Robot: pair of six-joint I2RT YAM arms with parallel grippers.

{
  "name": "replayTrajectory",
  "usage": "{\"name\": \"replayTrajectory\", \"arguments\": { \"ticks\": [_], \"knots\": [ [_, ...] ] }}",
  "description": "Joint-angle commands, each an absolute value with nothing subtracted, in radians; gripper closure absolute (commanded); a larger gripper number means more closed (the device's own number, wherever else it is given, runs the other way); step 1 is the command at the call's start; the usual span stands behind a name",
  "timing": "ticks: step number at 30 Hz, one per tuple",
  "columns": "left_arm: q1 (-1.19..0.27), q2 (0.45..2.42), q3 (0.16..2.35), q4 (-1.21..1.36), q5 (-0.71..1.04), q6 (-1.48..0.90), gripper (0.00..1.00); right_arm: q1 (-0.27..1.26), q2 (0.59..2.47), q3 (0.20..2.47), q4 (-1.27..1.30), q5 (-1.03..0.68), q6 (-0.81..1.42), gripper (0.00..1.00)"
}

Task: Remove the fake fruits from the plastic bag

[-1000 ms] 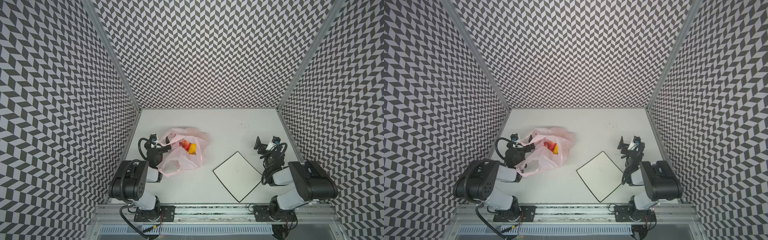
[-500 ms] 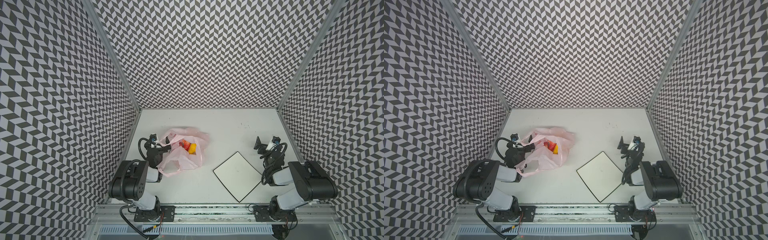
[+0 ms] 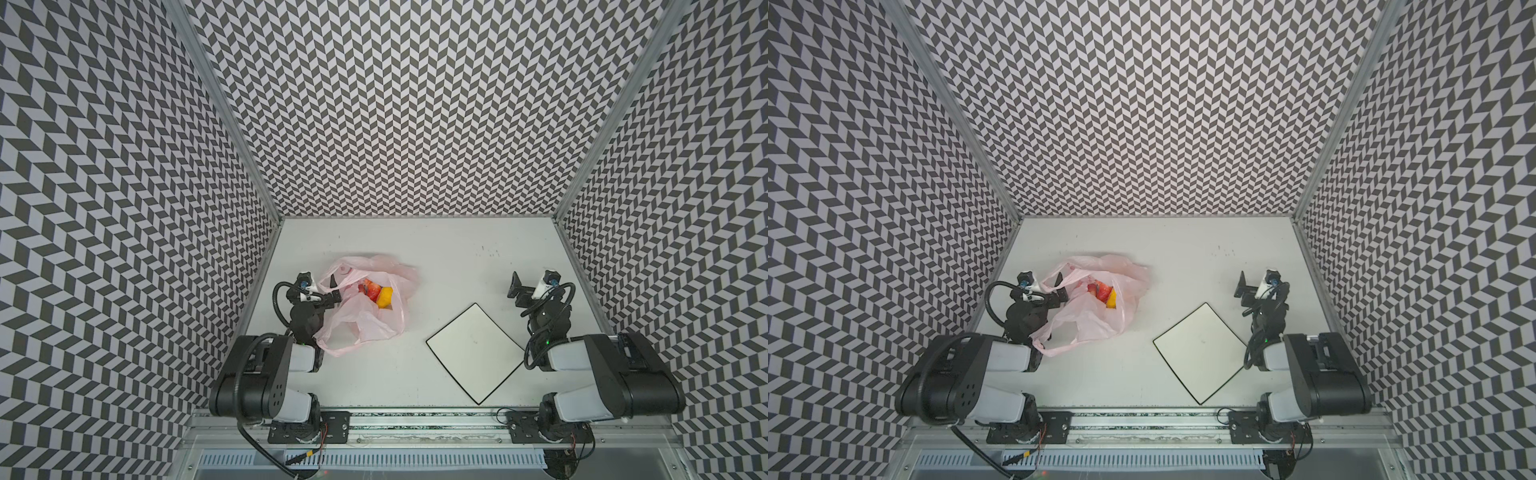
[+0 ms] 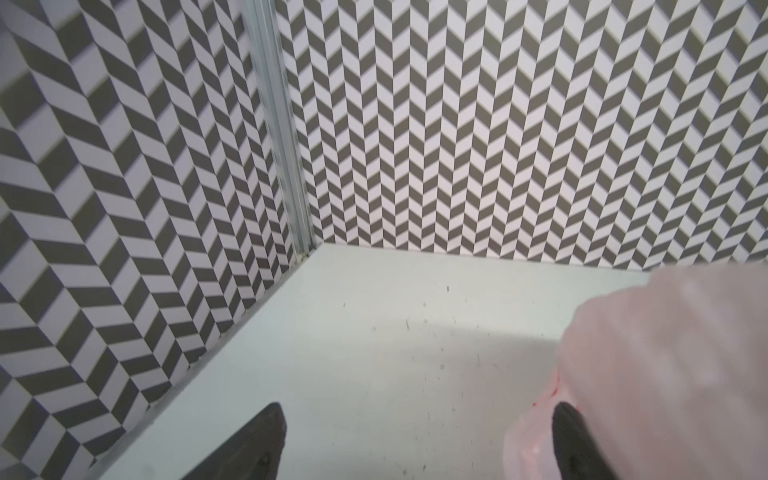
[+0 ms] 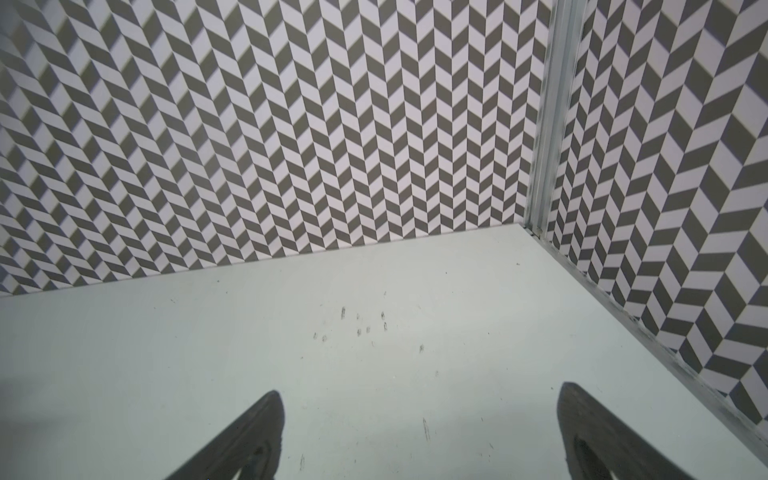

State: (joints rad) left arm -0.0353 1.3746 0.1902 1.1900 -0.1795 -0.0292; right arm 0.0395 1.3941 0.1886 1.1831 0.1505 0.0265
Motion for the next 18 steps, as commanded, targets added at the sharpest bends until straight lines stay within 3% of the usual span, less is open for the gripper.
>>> {"name": "replayTrajectory", "arguments": {
  "ticks": [1,8,18],
  "knots": [
    [-0.028,1.22,0.195,1.045,-0.252,-0.036,0.0,0.049,1.229,0.204,1.031,0.149,0.019,0.0],
    [-0.024,0.884,0.269,0.616,-0.29,-0.117,0.0,0.049,0.872,0.317,0.476,0.206,0.185,0.0],
    [-0.023,0.715,0.635,-0.238,-0.13,-0.578,0.0,0.047,0.738,0.443,0.197,-0.234,0.486,0.04]
  ]
}}
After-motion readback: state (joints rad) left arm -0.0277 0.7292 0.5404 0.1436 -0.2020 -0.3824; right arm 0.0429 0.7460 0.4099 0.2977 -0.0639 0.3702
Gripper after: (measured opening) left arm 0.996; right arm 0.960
